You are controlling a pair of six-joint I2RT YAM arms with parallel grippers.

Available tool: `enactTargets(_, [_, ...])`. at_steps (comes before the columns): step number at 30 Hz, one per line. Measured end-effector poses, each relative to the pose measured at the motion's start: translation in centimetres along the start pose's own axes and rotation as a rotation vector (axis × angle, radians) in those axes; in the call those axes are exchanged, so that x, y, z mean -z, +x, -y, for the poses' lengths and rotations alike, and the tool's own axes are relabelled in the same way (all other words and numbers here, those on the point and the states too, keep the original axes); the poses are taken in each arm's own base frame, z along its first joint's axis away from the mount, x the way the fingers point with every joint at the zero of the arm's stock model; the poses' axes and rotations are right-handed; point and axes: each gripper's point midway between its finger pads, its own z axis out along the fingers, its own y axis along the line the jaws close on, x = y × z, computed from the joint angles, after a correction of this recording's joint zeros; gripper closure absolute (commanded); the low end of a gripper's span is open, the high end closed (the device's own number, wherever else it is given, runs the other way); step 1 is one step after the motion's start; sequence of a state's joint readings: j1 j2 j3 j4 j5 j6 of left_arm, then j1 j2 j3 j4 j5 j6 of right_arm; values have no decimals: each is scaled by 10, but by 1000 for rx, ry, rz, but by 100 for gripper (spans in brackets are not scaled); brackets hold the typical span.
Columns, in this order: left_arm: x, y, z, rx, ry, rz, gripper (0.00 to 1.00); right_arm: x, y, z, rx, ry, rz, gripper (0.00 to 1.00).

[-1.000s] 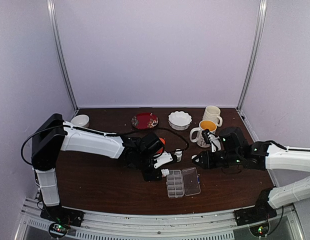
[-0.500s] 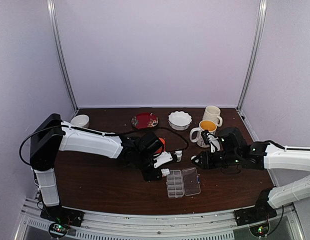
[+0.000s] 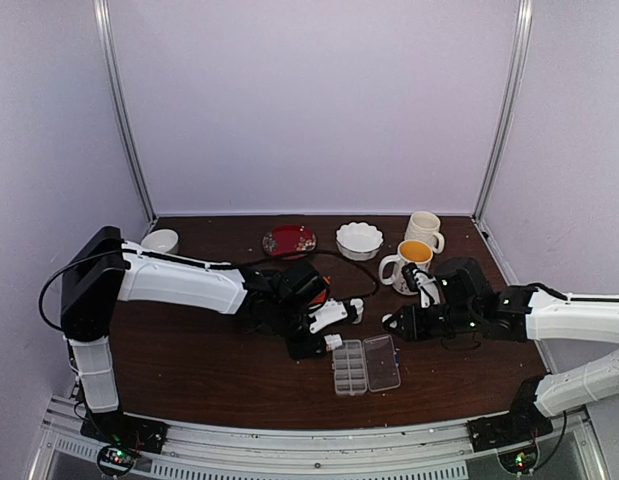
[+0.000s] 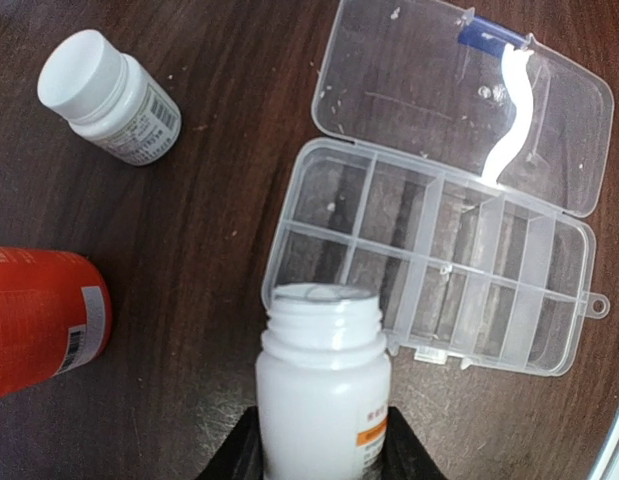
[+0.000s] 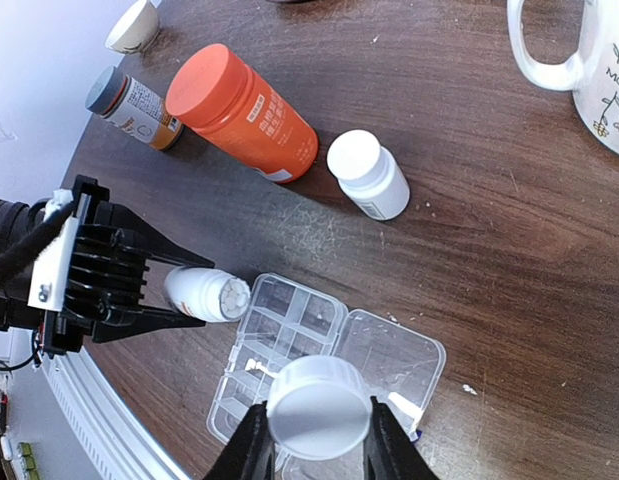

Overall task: Sort the pills into containers
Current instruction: Pour the pill into the compartment of the pill container.

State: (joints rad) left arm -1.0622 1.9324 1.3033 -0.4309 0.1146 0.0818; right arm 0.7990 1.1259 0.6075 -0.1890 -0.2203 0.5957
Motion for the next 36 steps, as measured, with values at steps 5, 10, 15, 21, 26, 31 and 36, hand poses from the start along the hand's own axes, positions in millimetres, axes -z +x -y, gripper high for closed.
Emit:
enactTargets(5, [-5, 0, -1, -1, 4, -27, 87, -1, 2, 3, -7, 4, -4, 86])
enactTargets(10, [-5, 1, 1, -4, 6, -31, 88, 0, 1, 4, -9, 5, 1, 86])
enactTargets(15, [-4, 0, 2, -5, 8, -39, 88, 0, 1, 5, -12, 7, 1, 86])
enactTargets(21, [0, 2, 0, -14, -8, -62, 87, 0, 1, 5, -15, 8, 1, 86])
enactTargets(26, [1, 2, 0, -29, -23, -78, 88, 0, 4, 8, -17, 9, -3, 86])
enactTargets(31, [2, -3, 0, -33, -28, -72, 89, 0, 5, 8, -17, 8, -5, 86])
enactTargets(36, [-2, -1, -3, -36, -36, -102, 88, 0, 4, 9, -20, 10, -3, 86])
